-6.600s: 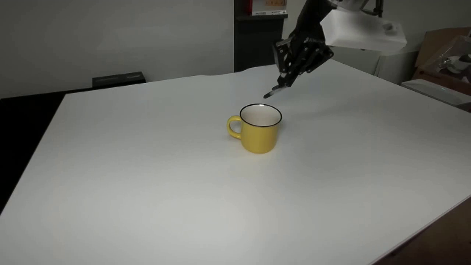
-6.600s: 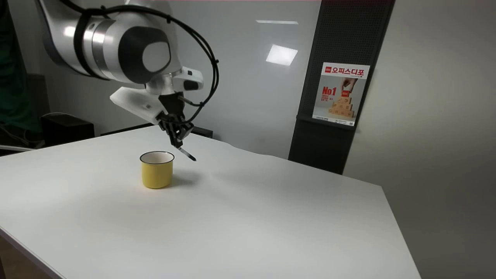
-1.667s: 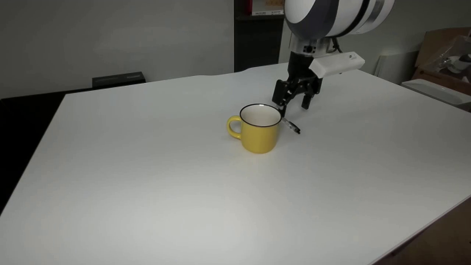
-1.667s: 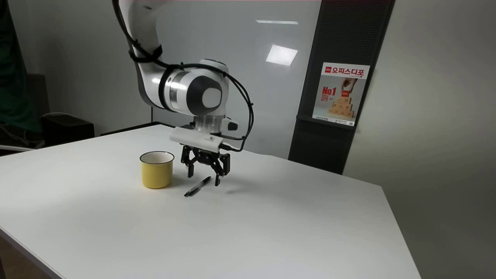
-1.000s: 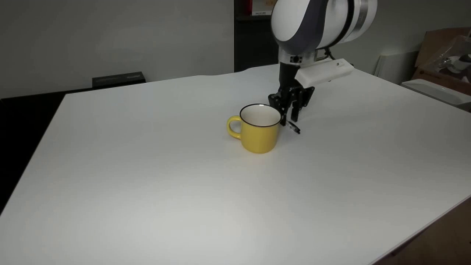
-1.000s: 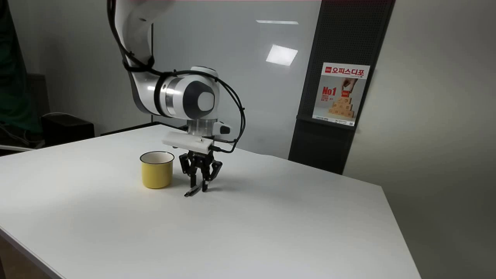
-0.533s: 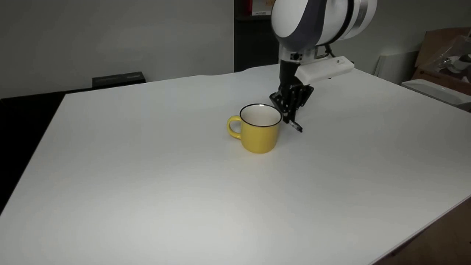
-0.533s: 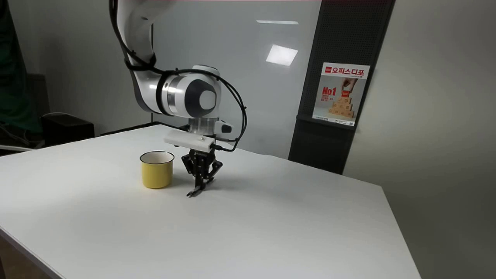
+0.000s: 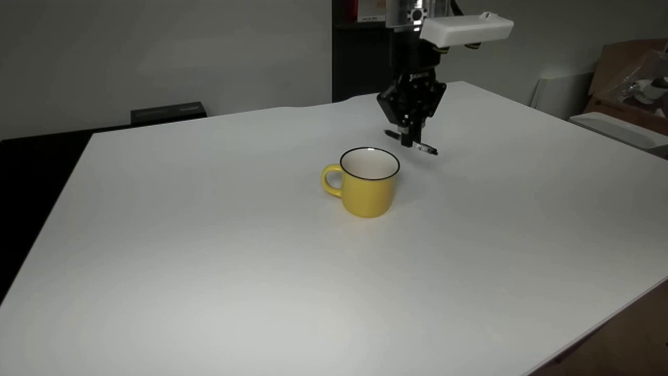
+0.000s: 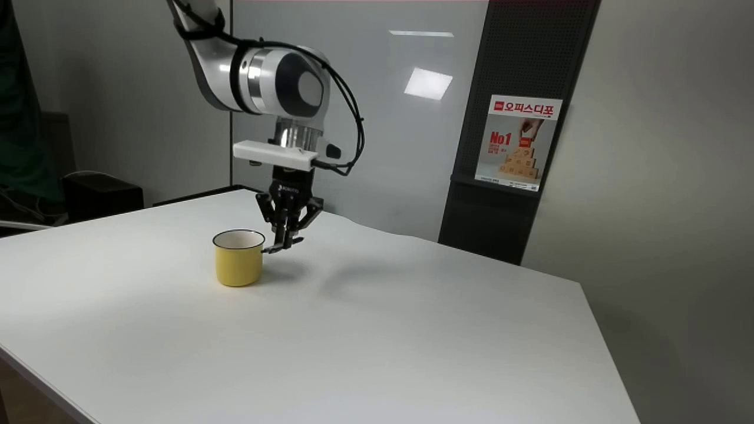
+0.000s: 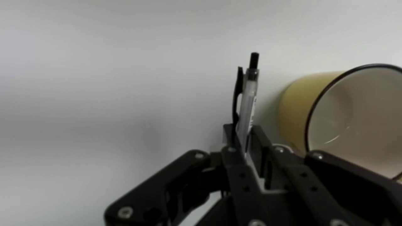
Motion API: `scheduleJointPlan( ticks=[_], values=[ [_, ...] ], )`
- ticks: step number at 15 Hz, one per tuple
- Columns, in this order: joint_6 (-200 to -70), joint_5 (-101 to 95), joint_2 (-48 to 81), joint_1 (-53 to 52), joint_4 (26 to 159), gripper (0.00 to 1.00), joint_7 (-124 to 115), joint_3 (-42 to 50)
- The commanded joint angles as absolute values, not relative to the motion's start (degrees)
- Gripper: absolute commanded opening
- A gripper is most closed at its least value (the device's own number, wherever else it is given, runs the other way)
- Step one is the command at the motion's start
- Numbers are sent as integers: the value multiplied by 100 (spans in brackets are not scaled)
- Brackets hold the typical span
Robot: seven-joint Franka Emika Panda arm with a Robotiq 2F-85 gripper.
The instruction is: Move the pen from the cup to the table, to the cup, then to the table
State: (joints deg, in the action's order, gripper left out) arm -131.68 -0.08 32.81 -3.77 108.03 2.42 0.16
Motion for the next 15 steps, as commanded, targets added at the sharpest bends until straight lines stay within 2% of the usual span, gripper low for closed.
scheduleJointPlan(
  ticks=[1,6,15],
  values=[
    [-11848,31,2579,-353,10747,4,478,-296],
    [-10387,318,2436,-415,10218,4,448,-548],
    [-9211,844,3570,-440,9083,4,145,-559]
  ],
)
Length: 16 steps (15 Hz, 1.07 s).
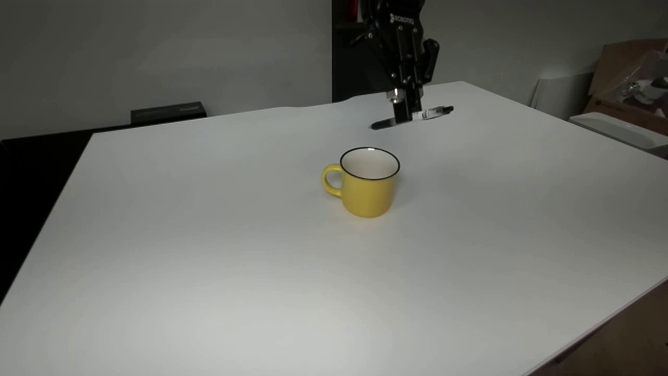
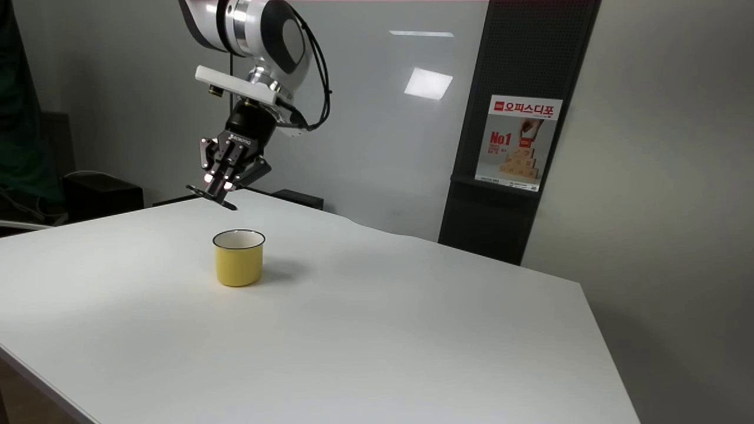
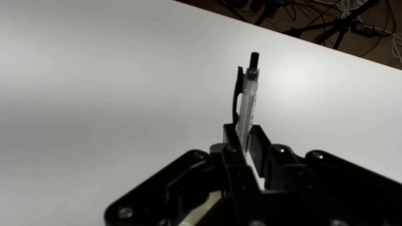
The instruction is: Move the pen from the cup to the table, to the cup, then to the table
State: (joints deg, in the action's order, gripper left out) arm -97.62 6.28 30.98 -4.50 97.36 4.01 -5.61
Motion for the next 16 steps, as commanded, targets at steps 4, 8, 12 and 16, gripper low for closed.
scheduleJointPlan(
  ticks=[4,8,12,16],
  values=[
    [-8894,1068,4011,-458,8608,4,-161,-505],
    [-8811,1284,4395,-440,8194,4,-525,-460],
    [-8740,1502,4748,-366,7836,4,-776,-399],
    [-8682,1738,5035,-242,7568,4,-955,-351]
  ],
)
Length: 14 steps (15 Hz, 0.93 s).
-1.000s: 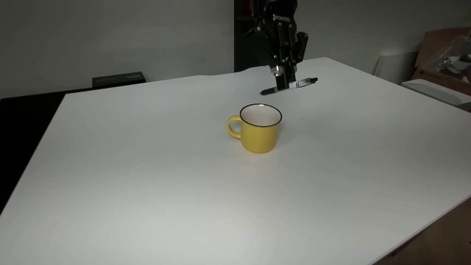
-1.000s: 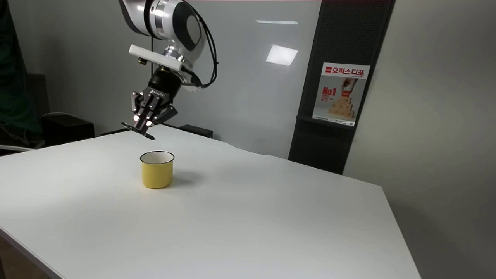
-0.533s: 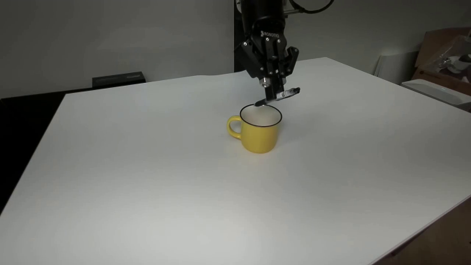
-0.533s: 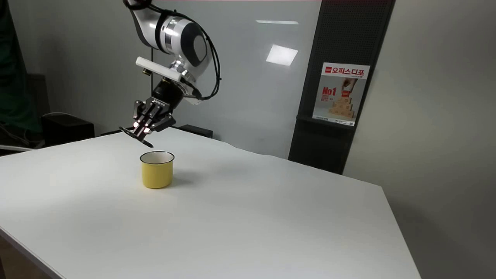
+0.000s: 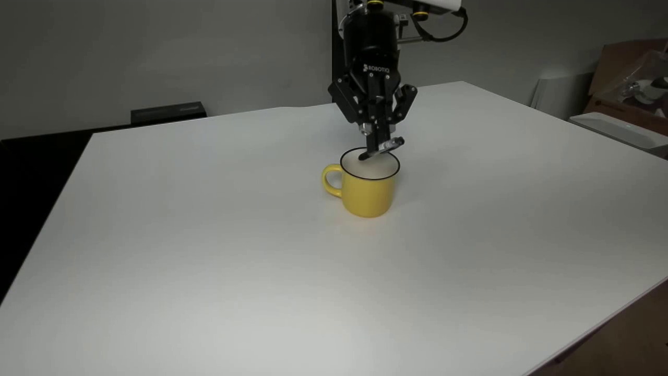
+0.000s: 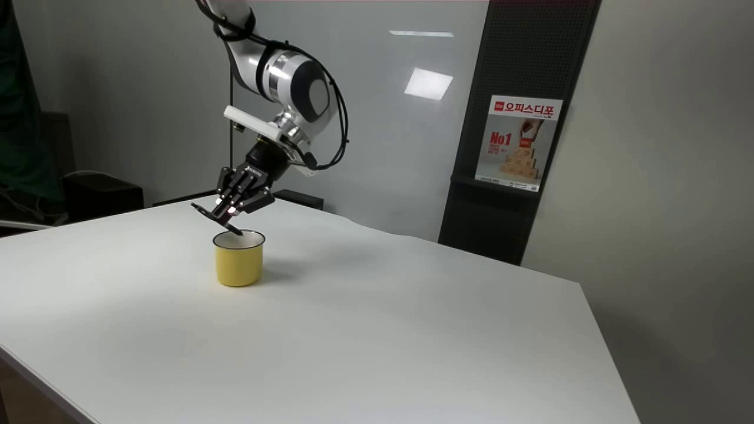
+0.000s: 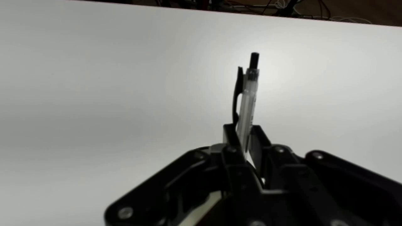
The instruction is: Move the pen from the cup to the table, to the cup, then to the table
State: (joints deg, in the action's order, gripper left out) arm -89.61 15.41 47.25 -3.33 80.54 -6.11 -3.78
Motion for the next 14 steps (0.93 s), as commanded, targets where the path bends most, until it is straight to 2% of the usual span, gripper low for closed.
scheduleJointPlan(
  ticks=[1,8,9,11,14],
  values=[
    [-8656,1800,5091,-208,7515,4,-1005,-342],
    [-8478,2143,5383,-13,7210,4,-1194,-329],
    [-8446,2197,5413,12,7173,40,-1218,-332],
    [-8454,2280,5432,53,7140,45,-1209,-337],
    [-8569,2379,5367,86,7167,66,-1194,-338]
  ],
)
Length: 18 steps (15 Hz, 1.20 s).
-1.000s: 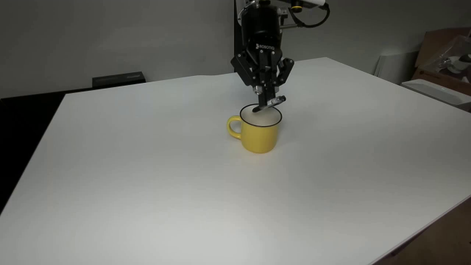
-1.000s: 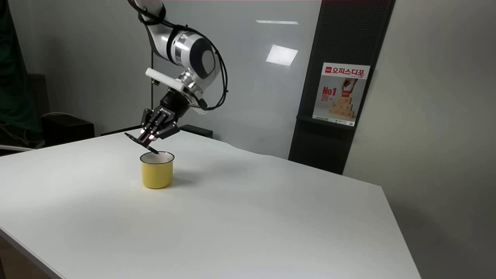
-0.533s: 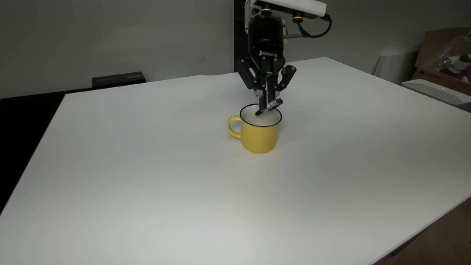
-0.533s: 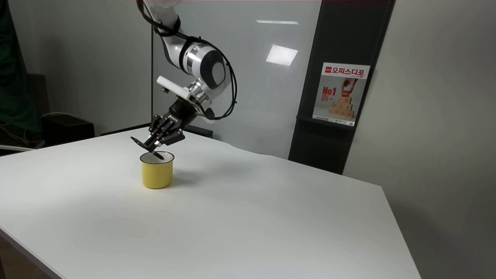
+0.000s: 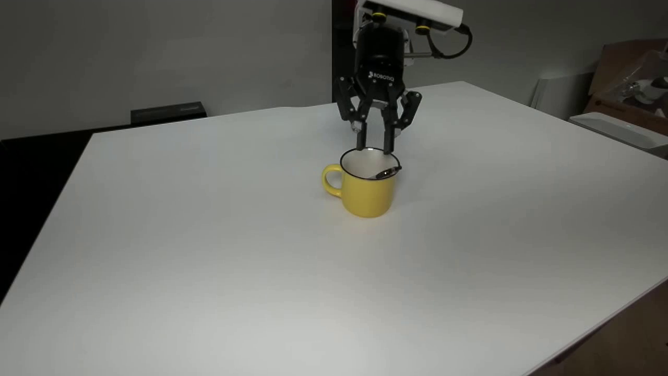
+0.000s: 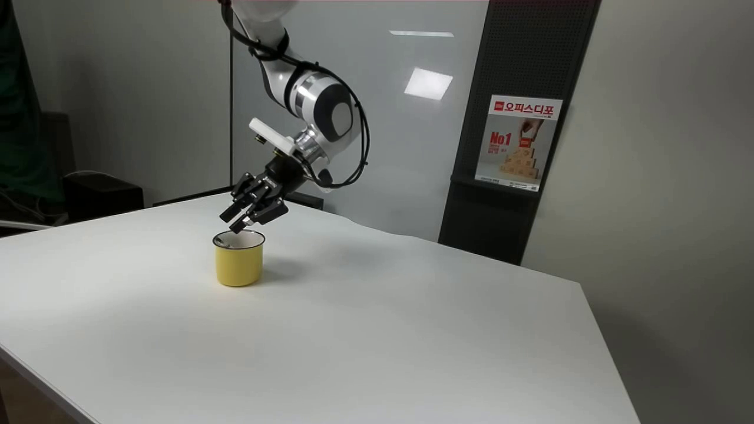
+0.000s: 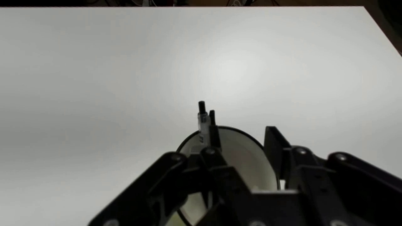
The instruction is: Move the pen from the cup to the table, to the cup, then to the table
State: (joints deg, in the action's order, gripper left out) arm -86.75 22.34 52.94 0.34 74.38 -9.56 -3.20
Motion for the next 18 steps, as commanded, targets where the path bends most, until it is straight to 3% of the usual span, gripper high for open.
scheduleJointPlan(
  ticks=[1,4,6,18],
  values=[
    [-8628,2387,5307,87,7205,74,-1108,-352],
    [-8958,2113,5008,-84,7425,94,-865,-305],
    [-9258,1749,4714,-275,7661,100,-689,-251],
    [-12120,-674,1959,-1079,10830,100,-418,-305]
  ],
)
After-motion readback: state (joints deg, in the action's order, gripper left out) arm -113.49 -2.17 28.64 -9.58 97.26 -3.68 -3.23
